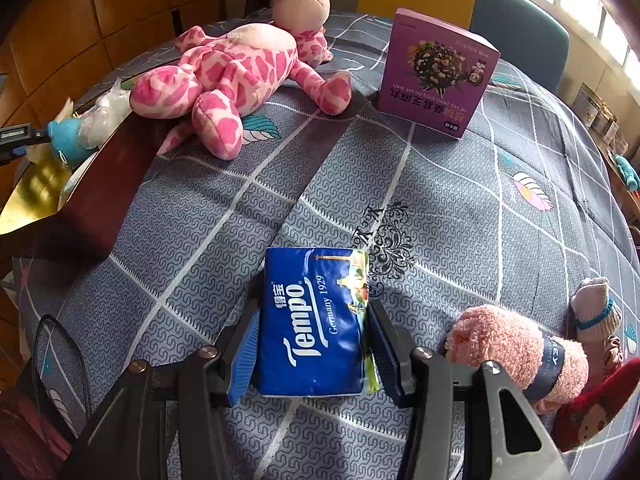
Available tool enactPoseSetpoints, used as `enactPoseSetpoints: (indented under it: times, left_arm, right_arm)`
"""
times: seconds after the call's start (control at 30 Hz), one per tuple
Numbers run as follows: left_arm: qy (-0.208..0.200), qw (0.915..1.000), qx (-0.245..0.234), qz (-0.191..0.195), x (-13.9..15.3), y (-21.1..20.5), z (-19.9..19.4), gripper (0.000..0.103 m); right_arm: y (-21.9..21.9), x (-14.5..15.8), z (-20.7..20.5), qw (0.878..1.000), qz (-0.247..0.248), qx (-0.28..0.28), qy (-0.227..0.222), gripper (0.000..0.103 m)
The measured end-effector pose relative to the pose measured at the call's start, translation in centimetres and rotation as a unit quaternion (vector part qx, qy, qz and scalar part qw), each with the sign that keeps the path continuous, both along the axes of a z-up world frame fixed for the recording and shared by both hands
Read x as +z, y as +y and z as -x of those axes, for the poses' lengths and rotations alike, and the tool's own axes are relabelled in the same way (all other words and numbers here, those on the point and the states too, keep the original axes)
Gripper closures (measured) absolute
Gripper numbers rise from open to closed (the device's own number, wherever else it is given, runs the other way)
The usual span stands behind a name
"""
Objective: Organize soft objects
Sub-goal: 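Regrip the Tempo pack with the right tool while the left tool drops the mesh cloth into the tray, then carry the Tempo pack into the gold tray and open the right tool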
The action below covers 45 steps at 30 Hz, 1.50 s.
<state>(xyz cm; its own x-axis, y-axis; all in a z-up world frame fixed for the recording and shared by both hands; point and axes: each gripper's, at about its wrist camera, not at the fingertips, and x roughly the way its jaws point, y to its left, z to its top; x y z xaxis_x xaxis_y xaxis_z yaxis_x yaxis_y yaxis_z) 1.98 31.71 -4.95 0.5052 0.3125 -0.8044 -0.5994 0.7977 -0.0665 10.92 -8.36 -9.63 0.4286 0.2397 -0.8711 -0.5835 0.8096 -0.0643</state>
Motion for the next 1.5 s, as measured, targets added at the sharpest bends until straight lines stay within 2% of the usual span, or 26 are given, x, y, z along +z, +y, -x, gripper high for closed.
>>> enactPoseSetpoints:
  times: [0.13,0.27,0.43,0.57,0.77,1.13,1.3,1.5]
  left_arm:
    - [0.005,0.9999,0.007,-0.011,-0.5,0.3,-0.4,0.036]
    - [-0.022,0.9992,0.0,-0.032,0.6,-0.9,0.9,0.033]
    - [-0.055,0.9973,-0.004,-0.047,2.7,-2.7,3.0,0.023]
    - [-0.076,0.9962,-0.003,-0.043,4.0,-3.7,4.5,0.023]
    - [-0.085,0.9947,-0.011,-0.057,5.2,-5.3,6.1,0.022]
    - [-0.09,0.994,-0.021,-0.058,5.7,-7.0,8.0,0.021]
    - [-0.088,0.9938,-0.026,-0.062,5.7,-7.6,8.6,0.021]
    - [-0.089,0.9933,-0.029,-0.068,5.8,-7.8,9.1,0.021]
  right_arm:
    - [0.0,0.0,0.0,1.0,0.0,-0.002,0.0,0.051]
    - [0.0,0.0,0.0,1.0,0.002,-0.004,-0.001,0.051]
    - [0.1,0.0,0.1,1.0,0.006,-0.008,-0.005,0.051]
    - [0.1,0.0,0.2,1.0,0.007,-0.012,-0.009,0.051]
    - [0.1,0.0,0.3,1.0,0.007,-0.018,-0.014,0.051]
    - [0.1,0.3,0.3,0.999,0.009,-0.039,-0.012,0.052]
    - [0.3,2.2,0.7,0.998,-0.017,-0.05,-0.026,0.052]
    - [2.7,5.7,2.0,0.998,-0.054,-0.013,-0.039,0.052]
